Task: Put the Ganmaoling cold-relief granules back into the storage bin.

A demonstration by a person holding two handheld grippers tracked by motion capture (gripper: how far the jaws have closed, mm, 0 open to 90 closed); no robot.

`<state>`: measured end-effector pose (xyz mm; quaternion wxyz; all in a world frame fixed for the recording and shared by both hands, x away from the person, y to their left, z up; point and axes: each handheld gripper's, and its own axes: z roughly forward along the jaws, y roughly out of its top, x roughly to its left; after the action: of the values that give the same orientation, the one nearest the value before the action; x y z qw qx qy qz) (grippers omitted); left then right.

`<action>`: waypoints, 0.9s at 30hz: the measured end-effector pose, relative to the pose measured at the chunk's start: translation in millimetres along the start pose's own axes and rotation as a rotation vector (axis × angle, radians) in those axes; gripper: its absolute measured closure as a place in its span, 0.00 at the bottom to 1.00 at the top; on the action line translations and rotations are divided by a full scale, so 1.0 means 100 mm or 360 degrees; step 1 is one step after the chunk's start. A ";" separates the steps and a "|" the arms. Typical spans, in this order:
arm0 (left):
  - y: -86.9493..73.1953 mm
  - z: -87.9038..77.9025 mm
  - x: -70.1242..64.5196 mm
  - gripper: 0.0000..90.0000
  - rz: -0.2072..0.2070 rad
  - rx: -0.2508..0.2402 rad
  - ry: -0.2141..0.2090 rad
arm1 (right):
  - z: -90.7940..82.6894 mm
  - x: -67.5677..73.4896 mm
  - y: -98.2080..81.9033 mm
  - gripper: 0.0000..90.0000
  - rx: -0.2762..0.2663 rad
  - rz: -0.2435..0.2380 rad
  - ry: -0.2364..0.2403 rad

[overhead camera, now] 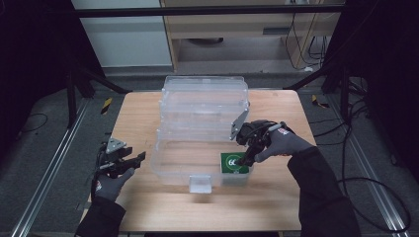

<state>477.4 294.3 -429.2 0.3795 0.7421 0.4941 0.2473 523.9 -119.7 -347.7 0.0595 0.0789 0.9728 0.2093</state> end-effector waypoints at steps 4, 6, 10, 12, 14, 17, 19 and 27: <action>0.01 -0.01 0.00 0.46 -0.0001 -0.0015 -0.0009 | -0.09 0.05 0.01 0.26 -0.0043 0.0045 -0.0035; 0.01 -0.02 0.00 0.46 0.0001 -0.0019 -0.0012 | -0.13 0.07 0.02 0.28 -0.0076 0.0074 -0.0057; 0.01 -0.02 -0.01 0.46 0.0004 -0.0022 -0.0012 | -0.16 0.13 0.04 0.31 -0.0126 0.0132 -0.0084; 0.02 -0.03 -0.01 0.46 0.0004 -0.0024 -0.0011 | -0.17 0.15 0.05 0.31 -0.0147 0.0170 -0.0088; 0.02 -0.02 -0.02 0.46 0.0006 -0.0025 -0.0011 | -0.15 0.18 0.07 0.28 -0.0156 0.0197 -0.0084; 0.02 -0.02 -0.01 0.46 0.0005 -0.0024 -0.0012 | -0.12 0.21 0.11 0.27 -0.0159 0.0218 -0.0031; 0.02 -0.02 -0.01 0.46 0.0004 -0.0022 -0.0011 | -0.10 0.22 0.12 0.25 -0.0169 0.0239 -0.0003; 0.02 -0.02 -0.01 0.46 0.0003 -0.0020 -0.0008 | 0.03 0.24 0.17 0.35 -0.0124 0.0214 -0.0013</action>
<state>476.8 293.5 -426.9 0.3853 0.7407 0.4908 0.2488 502.9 -98.8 -345.2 0.0524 0.1426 0.9562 0.2503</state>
